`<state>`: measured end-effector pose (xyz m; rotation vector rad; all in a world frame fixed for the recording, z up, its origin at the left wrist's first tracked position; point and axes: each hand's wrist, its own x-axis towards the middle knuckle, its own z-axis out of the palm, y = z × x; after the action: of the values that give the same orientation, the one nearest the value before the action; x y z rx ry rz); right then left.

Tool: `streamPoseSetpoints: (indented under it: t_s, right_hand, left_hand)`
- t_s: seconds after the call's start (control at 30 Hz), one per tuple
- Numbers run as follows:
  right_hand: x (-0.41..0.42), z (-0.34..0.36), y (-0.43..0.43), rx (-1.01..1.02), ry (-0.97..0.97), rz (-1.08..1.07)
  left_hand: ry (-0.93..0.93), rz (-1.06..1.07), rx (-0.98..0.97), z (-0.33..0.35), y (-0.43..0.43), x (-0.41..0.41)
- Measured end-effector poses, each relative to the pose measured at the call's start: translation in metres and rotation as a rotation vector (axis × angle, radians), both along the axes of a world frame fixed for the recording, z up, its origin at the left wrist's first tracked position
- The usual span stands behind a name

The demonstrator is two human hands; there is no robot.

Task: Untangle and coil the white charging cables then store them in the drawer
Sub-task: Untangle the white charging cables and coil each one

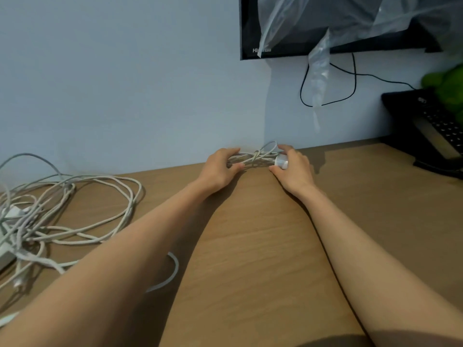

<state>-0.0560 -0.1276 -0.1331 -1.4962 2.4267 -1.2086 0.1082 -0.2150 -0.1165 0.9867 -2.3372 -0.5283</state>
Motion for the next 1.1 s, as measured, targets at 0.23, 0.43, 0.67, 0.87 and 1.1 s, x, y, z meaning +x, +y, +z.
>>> streamPoseSetpoints:
  t_s: [0.23, 0.43, 0.67, 0.87, 1.1]
  right_hand:
    - [0.007, 0.002, 0.011, -0.036, -0.057, 0.001]
    - [0.026, 0.005, 0.033, -0.163, 0.038, -0.02]
    - [0.066, 0.034, 0.068, -0.207, 0.141, 0.111]
    - [0.114, 0.068, 0.098, -0.246, 0.197, 0.204]
    - [0.206, 0.094, 0.123, -0.266, 0.184, 0.38]
  left_hand:
    - [-0.037, -0.02, -0.033, 0.006, 0.006, 0.004]
    - [-0.068, -0.032, -0.047, 0.023, 0.02, 0.021]
    - [-0.069, -0.047, -0.181, 0.06, 0.052, 0.077]
    - [-0.034, -0.01, -0.293, 0.082, 0.094, 0.158]
    - [0.002, 0.088, -0.357, 0.094, 0.14, 0.276]
